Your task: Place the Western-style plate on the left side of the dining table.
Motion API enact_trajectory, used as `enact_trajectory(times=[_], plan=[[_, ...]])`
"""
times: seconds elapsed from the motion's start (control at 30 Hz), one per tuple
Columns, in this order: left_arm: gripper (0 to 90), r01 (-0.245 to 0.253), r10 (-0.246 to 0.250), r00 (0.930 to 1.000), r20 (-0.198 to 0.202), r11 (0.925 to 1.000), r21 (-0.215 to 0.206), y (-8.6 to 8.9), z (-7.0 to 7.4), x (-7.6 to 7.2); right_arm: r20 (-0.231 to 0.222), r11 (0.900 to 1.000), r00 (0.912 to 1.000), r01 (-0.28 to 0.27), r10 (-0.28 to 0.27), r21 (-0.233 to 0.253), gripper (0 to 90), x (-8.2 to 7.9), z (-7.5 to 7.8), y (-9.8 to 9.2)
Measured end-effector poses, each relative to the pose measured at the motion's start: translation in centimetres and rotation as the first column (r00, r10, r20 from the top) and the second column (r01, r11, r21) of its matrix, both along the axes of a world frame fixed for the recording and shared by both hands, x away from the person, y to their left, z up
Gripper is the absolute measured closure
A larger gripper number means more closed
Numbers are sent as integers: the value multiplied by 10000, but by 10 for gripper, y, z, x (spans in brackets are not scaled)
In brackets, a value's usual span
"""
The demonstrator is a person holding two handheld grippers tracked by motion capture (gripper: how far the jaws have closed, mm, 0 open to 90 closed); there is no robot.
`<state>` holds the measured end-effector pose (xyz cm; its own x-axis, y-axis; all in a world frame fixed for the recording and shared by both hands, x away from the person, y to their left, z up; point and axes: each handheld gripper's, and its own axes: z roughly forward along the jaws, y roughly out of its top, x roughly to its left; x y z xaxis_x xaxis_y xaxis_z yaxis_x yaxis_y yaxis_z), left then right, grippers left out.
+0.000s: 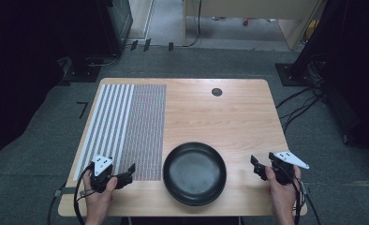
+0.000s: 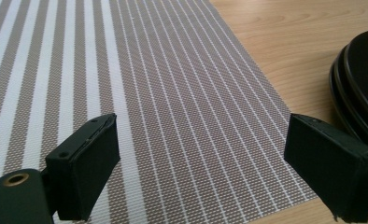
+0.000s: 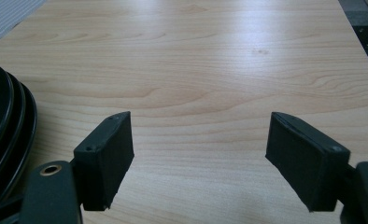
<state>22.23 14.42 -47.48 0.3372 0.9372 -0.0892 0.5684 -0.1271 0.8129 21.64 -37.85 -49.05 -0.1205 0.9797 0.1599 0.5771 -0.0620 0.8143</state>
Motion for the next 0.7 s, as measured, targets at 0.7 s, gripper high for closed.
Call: enact_trajectory(times=[0.7], plan=[[102, 672, -672, 9977, -92, 9977, -26, -27, -1, 2, 194, 9988, 9988, -450, 446, 201, 248, 3, 5, 28]])
